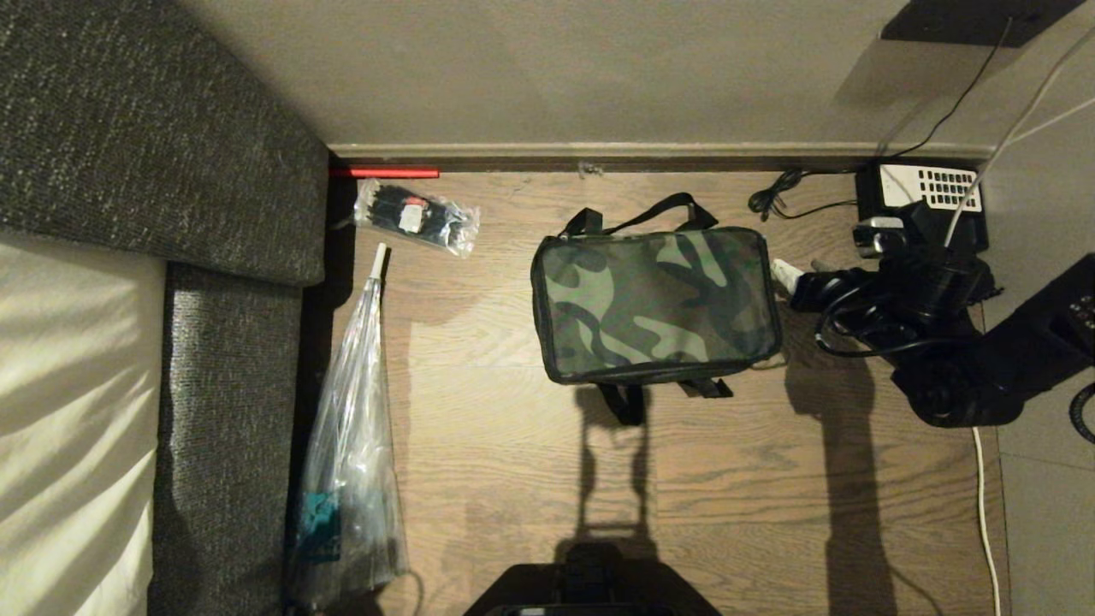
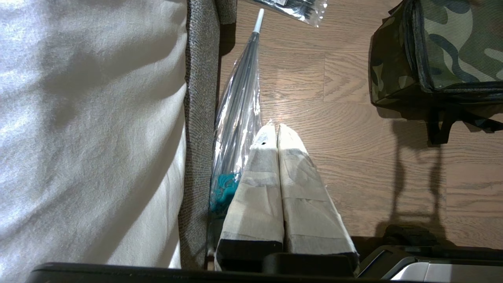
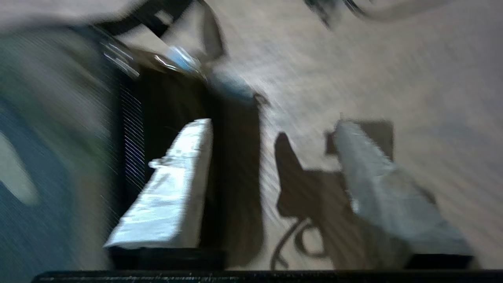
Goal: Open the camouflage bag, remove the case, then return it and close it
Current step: Open the top of the storage box
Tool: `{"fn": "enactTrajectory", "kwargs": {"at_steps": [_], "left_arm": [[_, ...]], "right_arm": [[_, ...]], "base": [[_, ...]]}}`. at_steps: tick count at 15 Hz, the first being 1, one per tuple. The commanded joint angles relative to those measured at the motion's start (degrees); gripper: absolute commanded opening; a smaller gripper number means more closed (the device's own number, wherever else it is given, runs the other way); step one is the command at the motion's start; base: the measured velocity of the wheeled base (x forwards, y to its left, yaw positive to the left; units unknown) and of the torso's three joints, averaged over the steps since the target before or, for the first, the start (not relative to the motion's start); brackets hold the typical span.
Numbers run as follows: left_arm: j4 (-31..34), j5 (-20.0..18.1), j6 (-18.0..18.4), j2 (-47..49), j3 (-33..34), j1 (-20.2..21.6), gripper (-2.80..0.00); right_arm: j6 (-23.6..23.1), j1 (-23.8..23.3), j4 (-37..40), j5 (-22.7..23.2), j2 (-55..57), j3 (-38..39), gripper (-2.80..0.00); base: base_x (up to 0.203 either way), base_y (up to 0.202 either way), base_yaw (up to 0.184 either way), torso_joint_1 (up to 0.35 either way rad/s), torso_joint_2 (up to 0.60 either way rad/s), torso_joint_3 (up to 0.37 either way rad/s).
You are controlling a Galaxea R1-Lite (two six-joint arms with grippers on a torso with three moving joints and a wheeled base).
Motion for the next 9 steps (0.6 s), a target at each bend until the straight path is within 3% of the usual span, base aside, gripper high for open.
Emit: {"fn": "enactTrajectory", "kwargs": {"at_steps": [1,4,7,9], "left_arm": [[-0.07,-0.02,-0.02,0.07,2.29,0.01,-2.80],[-0.09,-0.02,-0.02,0.07,2.29,0.01,-2.80],[-0.11,-0.02,-0.02,0.07,2.29,0.01,-2.80],[-0.04,-0.02,-0.02,0.07,2.29,0.01,-2.80]], "right_arm": [[2.13,-1.91,0.15,1.21,-1.95,3.09,0.00],[14.58,-2.78,1.95,7.26,-4.58,6.80,0.00],[25.00,-1.20,8.79,9.35,-6.85,6.92,0.00],[29.23,0.67,11.82,11.76,-7.89,6.97,0.00]], "base": [[0.000,0.000,0.000,0.000,0.00,0.000],[0.000,0.000,0.000,0.000,0.00,0.000],[0.000,0.000,0.000,0.000,0.00,0.000],[0.000,0.000,0.000,0.000,0.00,0.000]]}}
